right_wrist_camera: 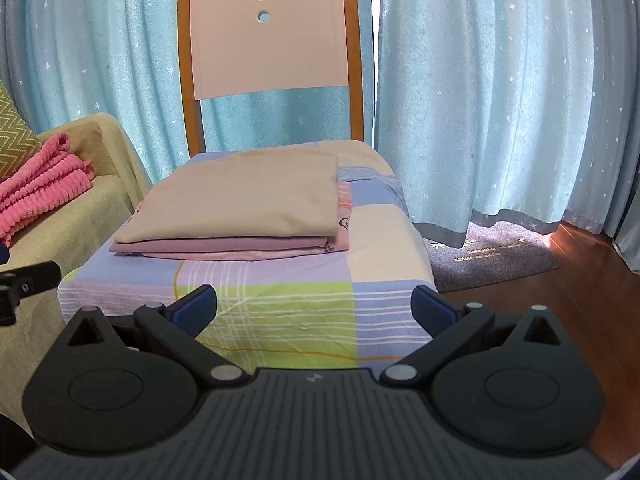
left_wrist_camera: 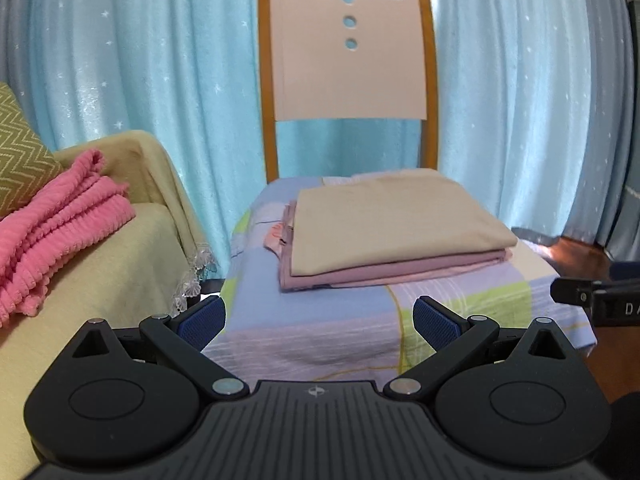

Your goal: Fold clothes

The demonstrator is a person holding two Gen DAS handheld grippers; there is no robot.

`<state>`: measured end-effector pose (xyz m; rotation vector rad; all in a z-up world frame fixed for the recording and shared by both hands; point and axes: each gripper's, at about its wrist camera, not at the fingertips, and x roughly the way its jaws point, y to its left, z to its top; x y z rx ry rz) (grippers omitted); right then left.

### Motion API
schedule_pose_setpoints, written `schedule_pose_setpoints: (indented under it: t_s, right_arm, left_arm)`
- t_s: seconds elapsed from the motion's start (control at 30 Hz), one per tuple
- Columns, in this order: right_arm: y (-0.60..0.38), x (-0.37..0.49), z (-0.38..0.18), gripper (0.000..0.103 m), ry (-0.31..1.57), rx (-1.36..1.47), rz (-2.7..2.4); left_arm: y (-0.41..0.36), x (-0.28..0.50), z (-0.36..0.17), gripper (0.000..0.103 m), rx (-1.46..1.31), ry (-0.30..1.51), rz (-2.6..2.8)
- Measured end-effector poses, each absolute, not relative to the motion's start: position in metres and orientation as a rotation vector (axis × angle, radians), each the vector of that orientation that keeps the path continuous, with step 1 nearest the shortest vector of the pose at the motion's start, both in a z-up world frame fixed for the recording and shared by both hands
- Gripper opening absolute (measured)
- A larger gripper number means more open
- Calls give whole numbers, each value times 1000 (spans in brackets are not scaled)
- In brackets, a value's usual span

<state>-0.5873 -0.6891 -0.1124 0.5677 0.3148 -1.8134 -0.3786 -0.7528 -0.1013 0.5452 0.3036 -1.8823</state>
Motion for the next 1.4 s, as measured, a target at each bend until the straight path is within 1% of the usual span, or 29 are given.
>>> schedule_pose_setpoints:
  t_s: [0.77, 1.4]
  right_arm:
    - [-690, -587, -113, 102, 325, 569, -1815]
    - [-692, -583, -113, 102, 349, 559, -1814]
  left_arm:
    - [-756, -389, -113, 103, 672, 331, -1856]
    - [-759, -392, -113, 103, 688, 336, -1850]
